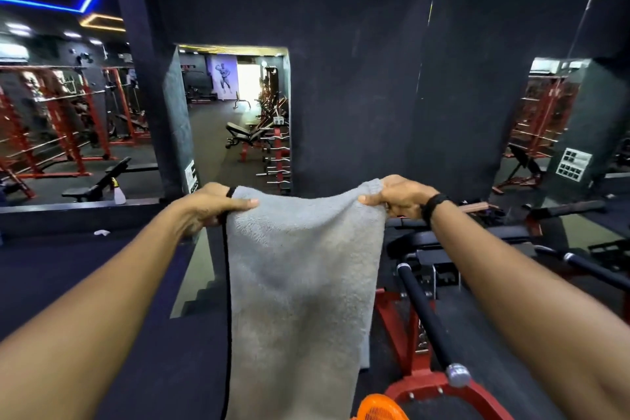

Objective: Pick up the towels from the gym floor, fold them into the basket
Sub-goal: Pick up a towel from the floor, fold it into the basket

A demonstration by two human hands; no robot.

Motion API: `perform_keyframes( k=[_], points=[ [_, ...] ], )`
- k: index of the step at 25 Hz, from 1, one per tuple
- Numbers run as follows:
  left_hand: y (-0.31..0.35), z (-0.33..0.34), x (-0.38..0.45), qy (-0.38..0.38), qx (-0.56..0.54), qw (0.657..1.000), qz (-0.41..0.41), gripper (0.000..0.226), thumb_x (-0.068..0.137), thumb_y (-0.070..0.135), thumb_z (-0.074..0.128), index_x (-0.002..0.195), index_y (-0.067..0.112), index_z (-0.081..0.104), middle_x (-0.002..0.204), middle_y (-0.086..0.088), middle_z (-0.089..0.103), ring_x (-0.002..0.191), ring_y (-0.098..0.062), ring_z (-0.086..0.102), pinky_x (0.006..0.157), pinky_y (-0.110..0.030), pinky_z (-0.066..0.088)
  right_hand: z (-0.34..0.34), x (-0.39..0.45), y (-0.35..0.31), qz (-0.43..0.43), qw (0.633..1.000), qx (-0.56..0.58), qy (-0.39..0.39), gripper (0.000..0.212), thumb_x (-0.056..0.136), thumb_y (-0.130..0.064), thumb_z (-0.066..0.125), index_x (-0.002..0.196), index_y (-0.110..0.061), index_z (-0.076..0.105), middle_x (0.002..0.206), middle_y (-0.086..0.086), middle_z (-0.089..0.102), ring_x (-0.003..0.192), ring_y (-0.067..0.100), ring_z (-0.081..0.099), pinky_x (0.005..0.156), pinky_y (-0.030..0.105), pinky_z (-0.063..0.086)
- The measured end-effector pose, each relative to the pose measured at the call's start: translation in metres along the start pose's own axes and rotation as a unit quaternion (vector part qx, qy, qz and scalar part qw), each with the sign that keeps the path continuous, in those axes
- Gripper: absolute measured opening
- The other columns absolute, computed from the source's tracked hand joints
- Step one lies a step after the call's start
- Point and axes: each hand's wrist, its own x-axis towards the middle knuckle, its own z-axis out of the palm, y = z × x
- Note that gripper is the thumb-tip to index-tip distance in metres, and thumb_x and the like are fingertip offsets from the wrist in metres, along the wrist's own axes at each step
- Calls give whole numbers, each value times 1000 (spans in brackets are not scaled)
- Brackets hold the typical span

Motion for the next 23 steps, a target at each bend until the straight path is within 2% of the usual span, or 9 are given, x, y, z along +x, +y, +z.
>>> perform_keyframes(
  k=[2,4,5,7,10,12,17,21,23],
  points=[
    [6,-4,3,2,-119,991,60,46,65,26,81,105,7,68,80,3,75,94,-22,66,77,-30,55,-6,0,-10,-58,995,82,-1,24,84,-5,68,107,-2,63,97,9,68,83,19,65,71,27,56],
    [10,-13,6,-44,-108,991,64,63,58,31,86,113,8,66,98,-3,75,98,-19,68,85,-31,56,-10,-1,-20,-72,995,64,-39,28,84,-14,68,110,-7,64,103,6,71,90,18,68,77,28,58],
    [10,-15,7,-58,-56,996,43,57,59,28,87,110,9,67,100,-5,74,96,-19,68,83,-32,55,-9,-2,-22,-47,997,-6,-58,24,85,-16,68,108,-9,65,101,4,71,89,16,68,76,27,58],
    [6,-20,12,24,-20,999,28,33,71,19,82,100,10,70,95,-4,72,90,-19,66,75,-29,51,-6,0,-19,-29,997,-70,-34,20,89,-14,65,108,-8,66,95,2,69,83,13,64,71,23,56],
    [3,-23,16,122,-143,982,32,7,80,17,74,77,11,73,72,3,72,75,-16,63,66,-24,52,-1,10,-16,-51,997,16,46,18,92,-15,62,106,-4,67,92,2,67,80,12,58,68,22,50],
    [4,-25,18,118,-153,980,44,16,81,16,73,65,14,75,65,6,71,66,-10,64,62,-20,53,1,13,-19,-53,996,36,59,17,92,-16,62,104,-5,68,95,3,68,83,12,60,74,25,50],
    [14,-24,12,127,-151,977,83,10,82,5,70,80,14,66,62,8,71,58,-3,65,56,-17,54,2,16,-29,-80,993,67,59,10,93,-12,60,98,-7,67,93,3,69,81,12,64,74,25,55],
    [26,-23,13,128,-306,942,58,7,81,17,72,82,16,66,74,5,72,71,-8,67,63,-21,55,6,16,-35,-97,972,205,67,2,88,-11,65,87,-13,66,86,0,67,79,11,63,66,25,55],
    [27,-26,18,136,-372,917,47,14,82,11,70,84,19,58,83,-1,68,75,-13,66,57,-22,56,9,21,-36,-111,956,252,98,16,83,-2,67,78,-15,57,80,0,62,75,12,61,62,24,53]
  ],
)
